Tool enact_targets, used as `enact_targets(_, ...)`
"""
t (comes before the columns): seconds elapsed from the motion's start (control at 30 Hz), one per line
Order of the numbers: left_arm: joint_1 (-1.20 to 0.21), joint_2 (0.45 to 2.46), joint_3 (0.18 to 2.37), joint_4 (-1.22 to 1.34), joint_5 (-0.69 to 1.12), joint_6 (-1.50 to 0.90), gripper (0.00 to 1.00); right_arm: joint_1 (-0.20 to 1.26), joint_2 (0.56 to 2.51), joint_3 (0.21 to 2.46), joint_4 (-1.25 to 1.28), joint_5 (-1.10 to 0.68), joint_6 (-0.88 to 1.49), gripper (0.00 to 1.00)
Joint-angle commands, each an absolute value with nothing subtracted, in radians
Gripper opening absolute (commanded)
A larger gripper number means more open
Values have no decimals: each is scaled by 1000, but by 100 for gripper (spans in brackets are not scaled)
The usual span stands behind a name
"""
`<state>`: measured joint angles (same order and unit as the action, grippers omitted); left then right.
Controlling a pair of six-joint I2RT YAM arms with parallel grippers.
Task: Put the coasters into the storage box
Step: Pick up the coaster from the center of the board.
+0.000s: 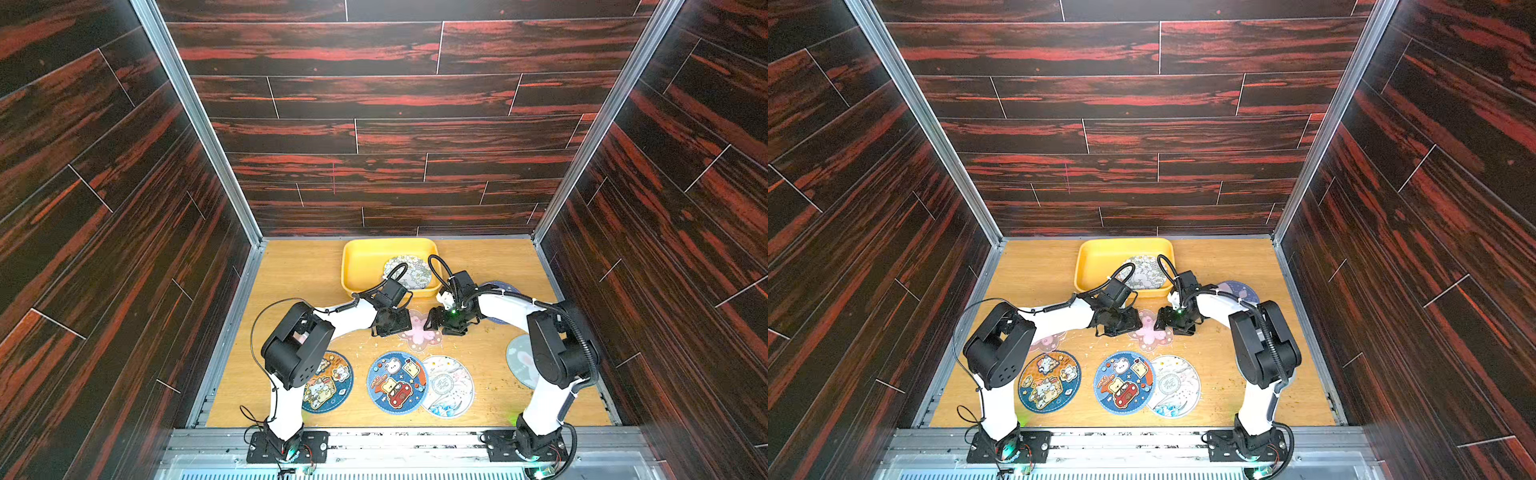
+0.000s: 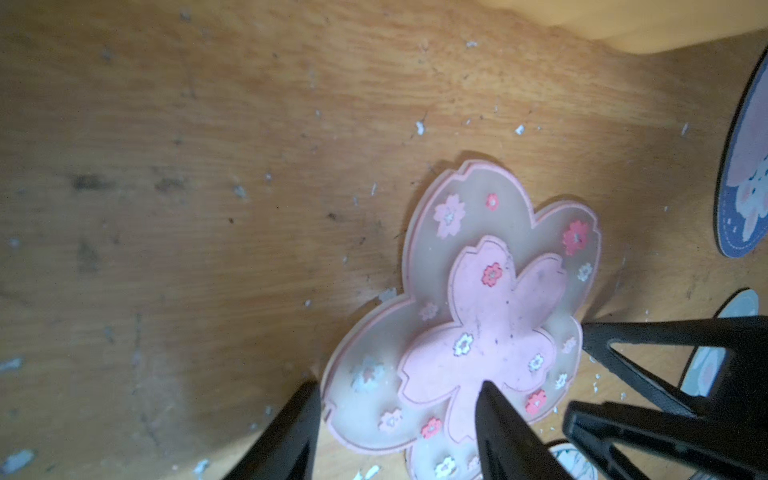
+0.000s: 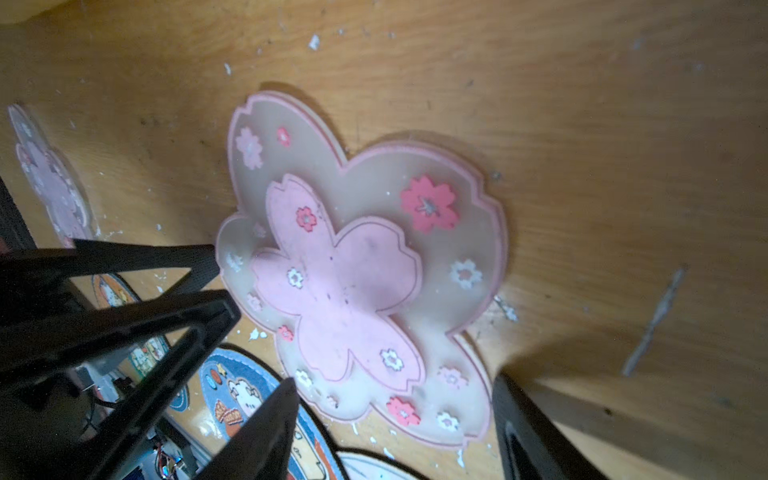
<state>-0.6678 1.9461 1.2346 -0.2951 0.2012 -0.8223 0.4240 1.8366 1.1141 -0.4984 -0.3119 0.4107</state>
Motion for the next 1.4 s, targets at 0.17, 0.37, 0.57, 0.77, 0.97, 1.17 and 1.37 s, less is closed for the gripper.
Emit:
enact_targets(0.17, -683, 1978, 1233, -310, 227, -843, 58, 452, 1916, 1098, -494, -341, 422, 74)
enact_targets(0.37, -684, 1982, 1230, -295, 238, -851, 60, 453, 1919, 1093, -483, -341, 430, 74)
enact_targets(0.57, -686, 1985, 1231, -306, 239, -844, 59, 452, 1927, 1095, -473, -341, 438, 70)
enact_targets(0.77, -686, 1983, 1232, -310, 239, -843, 57, 453, 1927, 1100, -472, -341, 447, 55)
enact_targets(0.97, -686, 1973, 1227, -316, 236, -841, 57, 451, 1900, 1097, -474, -322, 452, 22)
enact_targets(1.17, -677, 1932, 1208, -327, 217, -838, 62, 434, 1818, 1096, -493, -297, 460, 8)
enact_targets(1.37, -638, 1839, 1113, -274, 214, -868, 69, 408, 1683, 1140, -580, -306, 450, 7)
